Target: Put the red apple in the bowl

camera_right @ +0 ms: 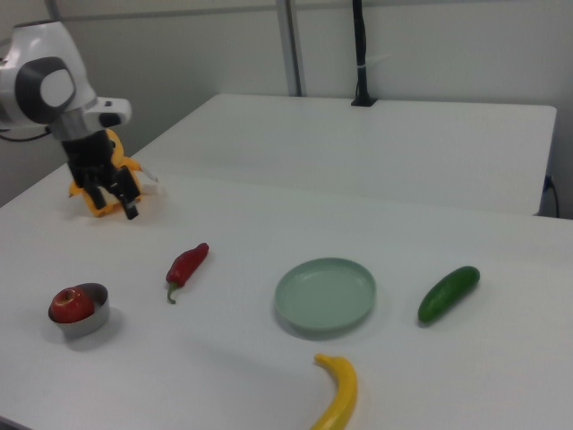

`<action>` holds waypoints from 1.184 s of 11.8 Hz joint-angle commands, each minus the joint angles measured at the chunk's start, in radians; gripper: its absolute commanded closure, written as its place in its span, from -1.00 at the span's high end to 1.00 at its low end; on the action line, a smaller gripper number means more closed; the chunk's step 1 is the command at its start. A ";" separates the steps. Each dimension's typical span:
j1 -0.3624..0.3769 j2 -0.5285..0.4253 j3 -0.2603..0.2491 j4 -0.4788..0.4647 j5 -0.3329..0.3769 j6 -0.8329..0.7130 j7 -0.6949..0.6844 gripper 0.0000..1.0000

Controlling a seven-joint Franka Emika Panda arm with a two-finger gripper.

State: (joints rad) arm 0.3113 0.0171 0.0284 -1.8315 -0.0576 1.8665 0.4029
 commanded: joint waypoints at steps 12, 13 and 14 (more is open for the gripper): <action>-0.132 -0.029 -0.136 0.051 0.013 -0.021 -0.171 1.00; -0.130 -0.029 -0.134 0.046 0.015 -0.020 -0.170 1.00; -0.129 -0.034 -0.134 0.031 0.015 -0.021 -0.167 1.00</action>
State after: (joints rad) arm 0.1902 -0.0004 -0.1185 -1.7815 -0.0575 1.8665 0.2560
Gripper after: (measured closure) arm 0.000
